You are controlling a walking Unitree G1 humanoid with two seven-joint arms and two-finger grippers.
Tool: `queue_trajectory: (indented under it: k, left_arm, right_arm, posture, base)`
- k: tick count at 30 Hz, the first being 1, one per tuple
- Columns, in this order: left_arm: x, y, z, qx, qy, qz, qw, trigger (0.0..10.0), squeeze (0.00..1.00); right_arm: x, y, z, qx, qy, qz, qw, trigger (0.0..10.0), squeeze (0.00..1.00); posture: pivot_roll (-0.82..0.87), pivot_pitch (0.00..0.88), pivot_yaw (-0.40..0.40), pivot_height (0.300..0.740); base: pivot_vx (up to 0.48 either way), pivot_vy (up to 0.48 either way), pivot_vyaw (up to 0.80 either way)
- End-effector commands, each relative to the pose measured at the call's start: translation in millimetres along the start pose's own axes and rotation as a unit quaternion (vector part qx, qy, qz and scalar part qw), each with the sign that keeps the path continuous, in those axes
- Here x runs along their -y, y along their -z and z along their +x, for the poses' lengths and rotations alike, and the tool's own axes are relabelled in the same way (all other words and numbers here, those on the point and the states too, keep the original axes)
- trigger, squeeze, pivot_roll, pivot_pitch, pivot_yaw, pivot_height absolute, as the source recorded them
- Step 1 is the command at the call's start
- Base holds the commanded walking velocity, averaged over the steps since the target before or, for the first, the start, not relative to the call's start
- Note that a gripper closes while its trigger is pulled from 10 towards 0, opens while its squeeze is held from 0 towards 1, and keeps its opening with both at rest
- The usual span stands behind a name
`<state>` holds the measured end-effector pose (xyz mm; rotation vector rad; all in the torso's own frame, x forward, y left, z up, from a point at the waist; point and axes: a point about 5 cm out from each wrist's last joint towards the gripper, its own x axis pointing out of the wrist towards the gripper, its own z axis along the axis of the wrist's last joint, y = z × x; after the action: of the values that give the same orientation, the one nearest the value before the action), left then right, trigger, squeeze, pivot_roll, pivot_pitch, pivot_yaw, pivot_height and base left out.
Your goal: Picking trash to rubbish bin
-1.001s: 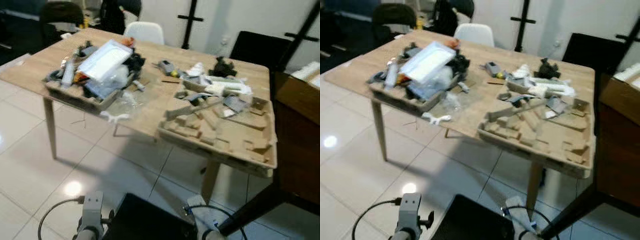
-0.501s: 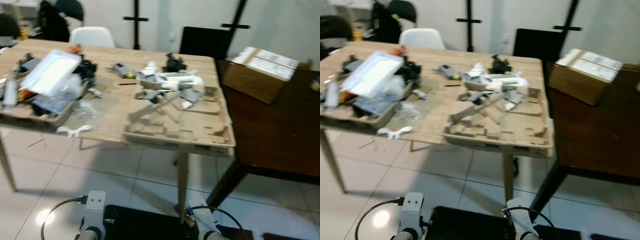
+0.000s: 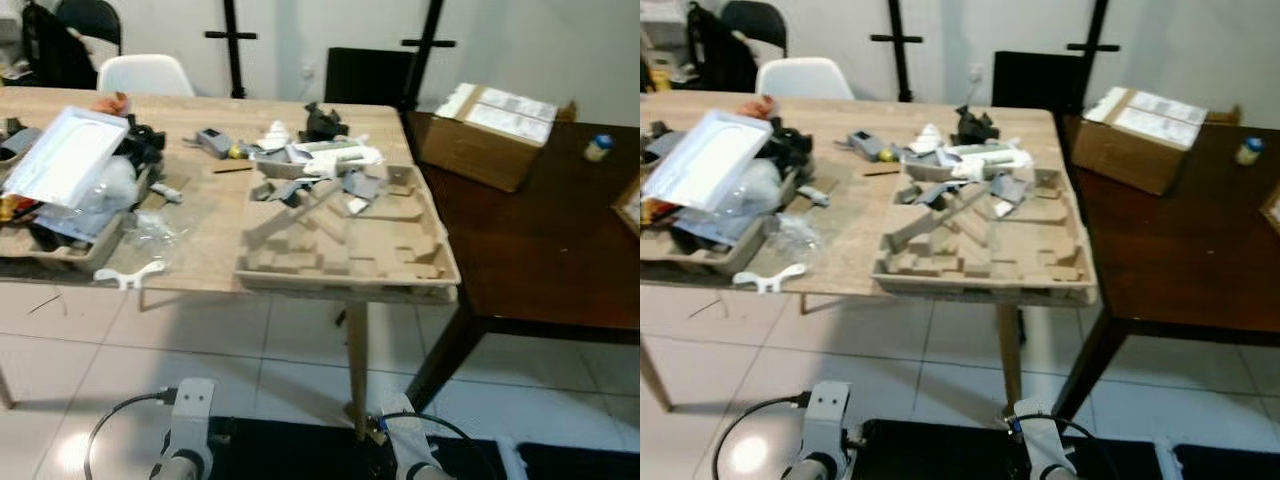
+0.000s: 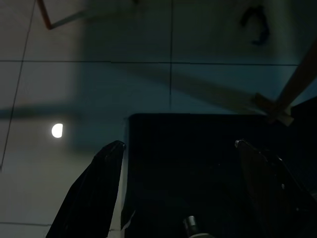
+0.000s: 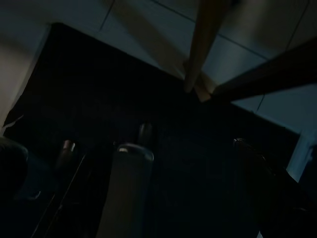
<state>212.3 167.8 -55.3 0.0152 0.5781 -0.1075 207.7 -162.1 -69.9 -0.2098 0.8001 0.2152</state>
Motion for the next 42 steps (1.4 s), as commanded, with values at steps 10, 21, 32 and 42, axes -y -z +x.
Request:
queue_trajectory:
  k: [10, 21, 32, 42]
  left_arm:
    - [-0.1, 3, 0.0, -0.017, 0.006, 0.023, 1.0, 10.0, 0.0]
    - [-0.6, 3, 1.0, -0.028, 0.007, 0.037, 0.999, 10.0, 0.0]
    - [-2.1, 3, 0.9, -0.024, -0.003, 0.017, 1.0, 10.0, 0.0]
    - [-20.4, -10, -1.0, 0.022, -0.029, 0.026, 0.999, 10.0, 0.0]
  right_arm:
    - [0.0, 6, -1.5, -0.006, 0.004, 0.009, 1.0, 10.0, 0.0]
    - [-0.1, 8, -2.5, -0.006, 0.006, 0.012, 1.0, 10.0, 0.0]
    - [0.0, 11, -3.4, -0.008, 0.006, 0.014, 1.0, 10.0, 0.0]
    - [-1.4, 2, -1.2, 0.008, -0.001, 0.018, 1.0, 10.0, 0.0]
  posture:
    - [0.02, 0.103, 0.015, 0.74]
    - [0.02, 0.108, 0.022, 0.74]
    - [0.02, 0.11, 0.022, 0.74]
    - [0.02, 0.111, 0.017, 0.74]
  base:
    - [0.0, 0.376, 0.0]
    - [0.0, -0.436, 0.0]
    - [0.0, -0.087, 0.0]
    - [0.0, 0.0, 0.0]
